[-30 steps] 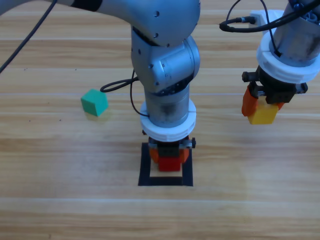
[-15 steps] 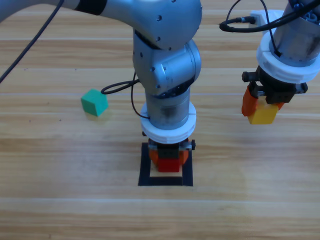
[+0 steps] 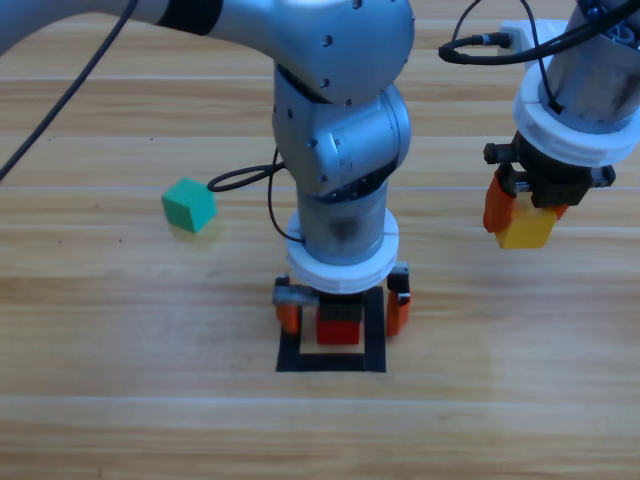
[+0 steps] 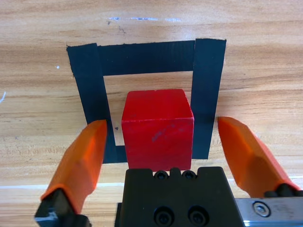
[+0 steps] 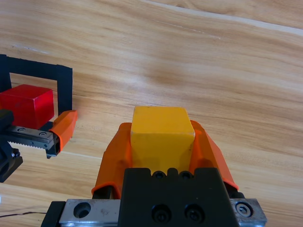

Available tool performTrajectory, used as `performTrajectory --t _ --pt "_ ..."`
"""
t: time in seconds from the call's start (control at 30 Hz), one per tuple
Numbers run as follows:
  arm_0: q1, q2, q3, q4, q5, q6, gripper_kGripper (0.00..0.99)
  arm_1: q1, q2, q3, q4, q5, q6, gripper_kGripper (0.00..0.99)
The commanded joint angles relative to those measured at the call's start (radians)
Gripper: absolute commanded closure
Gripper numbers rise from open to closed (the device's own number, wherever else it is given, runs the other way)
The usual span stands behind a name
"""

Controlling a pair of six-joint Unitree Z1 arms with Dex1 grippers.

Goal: Stack the blocks in the rectangular block: red at the bottom, yellow in the middle, green on top

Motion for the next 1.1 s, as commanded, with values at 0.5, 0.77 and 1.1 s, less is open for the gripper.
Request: performTrajectory --t 0.5,0.77,1.1 --pt "0.149 -0.152 -0.341 0.389 0.097 0.145 0.005 0.106 0.062 -0.166 0.173 -0.015 0.114 0.990" --pt "0.273 -0.166 -0.122 0.340 0.137 0.358 0.000 0.229 0.293 -0.554 0.451 0.004 0.228 0.990" --pt "0.506 -0.140 -0.085 0.234 0.048 0.700 0.001 0.276 0.463 -0.778 0.506 0.017 0.251 0.990"
